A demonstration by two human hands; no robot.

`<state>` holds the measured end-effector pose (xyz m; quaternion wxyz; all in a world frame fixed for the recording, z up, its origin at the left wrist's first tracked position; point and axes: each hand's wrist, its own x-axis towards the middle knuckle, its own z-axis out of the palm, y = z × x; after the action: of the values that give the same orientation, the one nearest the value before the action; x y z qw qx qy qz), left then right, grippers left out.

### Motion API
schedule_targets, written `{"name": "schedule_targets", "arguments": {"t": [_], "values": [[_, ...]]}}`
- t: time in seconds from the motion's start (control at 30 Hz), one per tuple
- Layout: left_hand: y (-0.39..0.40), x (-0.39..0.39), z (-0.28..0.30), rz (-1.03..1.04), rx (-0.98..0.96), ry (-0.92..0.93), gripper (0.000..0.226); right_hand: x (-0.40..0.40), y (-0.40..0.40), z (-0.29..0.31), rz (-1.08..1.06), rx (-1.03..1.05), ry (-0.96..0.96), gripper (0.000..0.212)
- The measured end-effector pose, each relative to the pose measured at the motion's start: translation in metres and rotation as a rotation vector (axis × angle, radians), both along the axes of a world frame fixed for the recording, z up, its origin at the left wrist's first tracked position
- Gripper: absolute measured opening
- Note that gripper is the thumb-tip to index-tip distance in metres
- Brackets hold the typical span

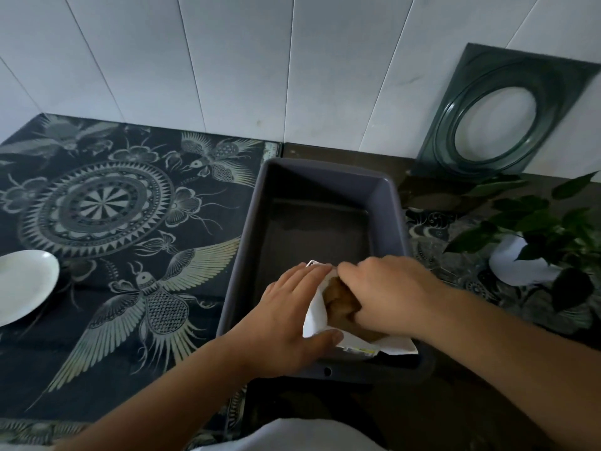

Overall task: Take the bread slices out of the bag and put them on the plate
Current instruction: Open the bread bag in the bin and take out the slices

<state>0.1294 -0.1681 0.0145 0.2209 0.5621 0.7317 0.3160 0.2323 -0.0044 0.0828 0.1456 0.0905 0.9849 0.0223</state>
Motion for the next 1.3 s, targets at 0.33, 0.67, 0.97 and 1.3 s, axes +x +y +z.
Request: {"name": "schedule_targets", "arguments": {"t": [0.33,0.67,0.97,1.3], "values": [[0.028,-0.005,0.034,0.062,0.170,-0.074,0.101,-0.008,0.015,0.099,0.066,0.106,0.071,0.033],[0.047,-0.001,0.063,0.233,0.396,-0.575,0.046,-0.029,0.010,0.145,0.116,0.090,0.046,0.050],[0.024,0.004,0.065,0.318,0.308,-1.182,0.041,0.040,0.019,0.057,-0.446,-0.918,0.680,0.088],[-0.008,0.024,0.043,0.381,0.069,-1.424,0.049,0.059,-0.046,-0.023,-0.848,-1.343,0.778,0.038]]}}
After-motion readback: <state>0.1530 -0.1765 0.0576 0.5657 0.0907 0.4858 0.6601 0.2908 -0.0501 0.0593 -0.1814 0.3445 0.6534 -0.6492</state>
